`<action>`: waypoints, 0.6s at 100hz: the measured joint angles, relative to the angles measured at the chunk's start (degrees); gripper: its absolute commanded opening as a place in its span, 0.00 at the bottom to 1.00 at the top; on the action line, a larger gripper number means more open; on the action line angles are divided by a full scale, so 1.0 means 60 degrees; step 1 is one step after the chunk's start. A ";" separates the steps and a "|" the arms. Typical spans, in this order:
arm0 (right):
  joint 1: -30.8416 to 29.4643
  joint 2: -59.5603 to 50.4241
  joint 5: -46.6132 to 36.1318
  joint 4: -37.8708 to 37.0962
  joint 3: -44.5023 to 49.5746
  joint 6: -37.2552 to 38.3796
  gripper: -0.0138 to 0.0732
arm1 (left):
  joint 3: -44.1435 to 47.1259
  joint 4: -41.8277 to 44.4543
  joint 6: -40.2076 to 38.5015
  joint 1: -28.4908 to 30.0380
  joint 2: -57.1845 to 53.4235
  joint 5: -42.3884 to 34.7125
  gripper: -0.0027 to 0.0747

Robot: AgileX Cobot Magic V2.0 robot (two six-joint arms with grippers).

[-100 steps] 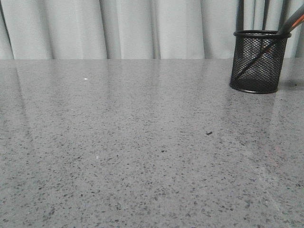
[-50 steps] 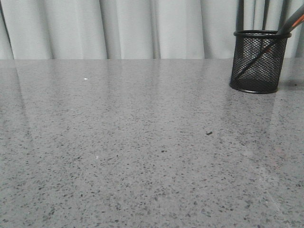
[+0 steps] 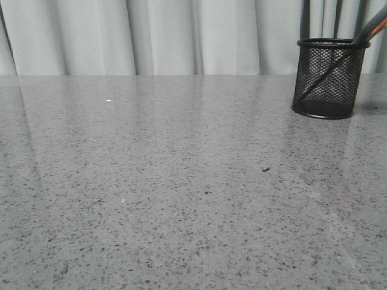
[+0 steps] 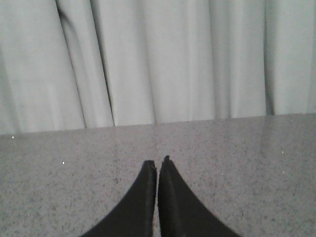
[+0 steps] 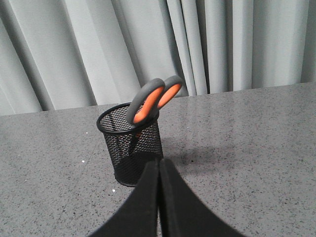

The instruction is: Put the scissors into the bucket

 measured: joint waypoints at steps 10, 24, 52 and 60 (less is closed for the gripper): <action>0.0000 0.0000 0.0000 0.0000 0.0000 0.0000 0.08 | 0.0759 0.0661 -0.0570 0.0000 -0.0582 0.0065 0.01; 0.0000 0.0000 0.0000 0.0000 0.0000 0.0000 0.08 | 0.1462 0.1056 -0.0751 0.0000 -0.1284 0.0203 0.01; 0.0000 -0.0039 0.0016 0.0000 0.0000 0.0000 0.08 | 0.1452 0.1300 -0.0831 0.0000 -0.1335 0.0475 0.01; 0.0000 -0.0039 0.0016 0.0000 0.0000 0.0000 0.08 | 0.1452 0.1295 -0.0831 0.0000 -0.1335 0.0500 0.01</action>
